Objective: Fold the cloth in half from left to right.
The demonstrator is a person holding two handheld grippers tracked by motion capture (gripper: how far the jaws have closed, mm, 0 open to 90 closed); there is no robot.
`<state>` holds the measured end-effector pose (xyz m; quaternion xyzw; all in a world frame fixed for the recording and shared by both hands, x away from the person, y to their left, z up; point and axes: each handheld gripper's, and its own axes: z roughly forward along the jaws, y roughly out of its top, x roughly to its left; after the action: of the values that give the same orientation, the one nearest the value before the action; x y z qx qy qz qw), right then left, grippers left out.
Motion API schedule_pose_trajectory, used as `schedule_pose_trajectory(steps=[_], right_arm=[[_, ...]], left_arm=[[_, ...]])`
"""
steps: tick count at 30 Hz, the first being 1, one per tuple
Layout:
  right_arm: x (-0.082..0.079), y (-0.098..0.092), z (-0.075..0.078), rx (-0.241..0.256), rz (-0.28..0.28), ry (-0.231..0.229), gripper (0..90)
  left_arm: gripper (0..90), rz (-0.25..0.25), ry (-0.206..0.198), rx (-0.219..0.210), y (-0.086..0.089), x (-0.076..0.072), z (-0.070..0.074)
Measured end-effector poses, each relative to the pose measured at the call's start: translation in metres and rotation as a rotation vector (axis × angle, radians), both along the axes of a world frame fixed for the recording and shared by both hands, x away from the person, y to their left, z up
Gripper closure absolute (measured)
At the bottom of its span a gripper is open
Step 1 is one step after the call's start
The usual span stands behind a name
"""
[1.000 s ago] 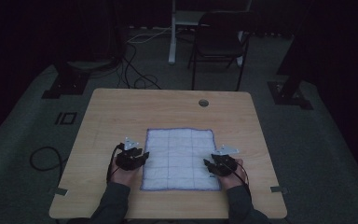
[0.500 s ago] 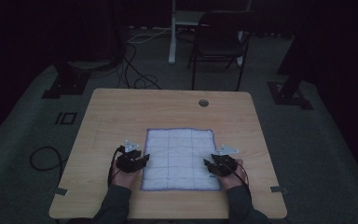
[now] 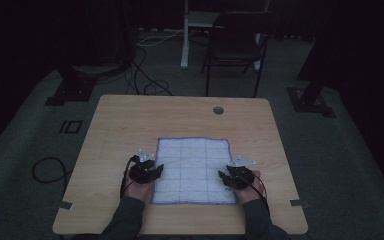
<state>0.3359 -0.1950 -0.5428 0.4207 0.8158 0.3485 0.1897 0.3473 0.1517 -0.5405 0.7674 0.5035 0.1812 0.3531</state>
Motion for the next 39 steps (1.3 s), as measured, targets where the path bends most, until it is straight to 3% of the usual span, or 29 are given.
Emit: schedule_pose_trajectory(steps=[6,12,15,21,24,28,32,34,39], right_arm=[[0.000,0.000,0.000,-0.002,-0.001,0.001,55.9],[-0.001,0.001,0.000,-0.003,0.004,0.004,56.3],[-0.002,0.002,0.001,0.001,0.011,-0.007,56.8],[-0.003,0.000,0.005,0.010,-0.016,-0.050,61.6],[-0.002,-0.003,0.006,0.028,-0.035,-0.047,70.9],[0.000,-0.002,0.006,0.051,-0.018,-0.039,82.5],[0.001,0.004,0.004,0.051,0.009,-0.037,85.2],[0.002,0.006,0.003,0.052,0.017,-0.039,85.1],[0.004,0.005,0.003,0.081,0.030,-0.042,84.9]], left_arm=[[59.4,0.001,-0.025,0.045,-0.011,0.000,-0.001],[78.7,-0.024,-0.013,0.026,-0.015,-0.001,0.000],[84.2,-0.030,-0.003,0.017,-0.014,-0.001,0.000],[85.2,-0.029,-0.007,0.048,-0.008,-0.002,0.001],[85.2,-0.017,-0.004,0.057,0.000,-0.002,0.002],[85.8,0.004,-0.002,0.061,0.013,0.000,0.003],[86.5,0.028,0.010,0.065,0.024,0.002,0.004],[86.7,0.032,0.018,0.044,0.028,0.001,0.006],[86.8,0.030,0.013,0.029,0.029,0.002,0.009]])
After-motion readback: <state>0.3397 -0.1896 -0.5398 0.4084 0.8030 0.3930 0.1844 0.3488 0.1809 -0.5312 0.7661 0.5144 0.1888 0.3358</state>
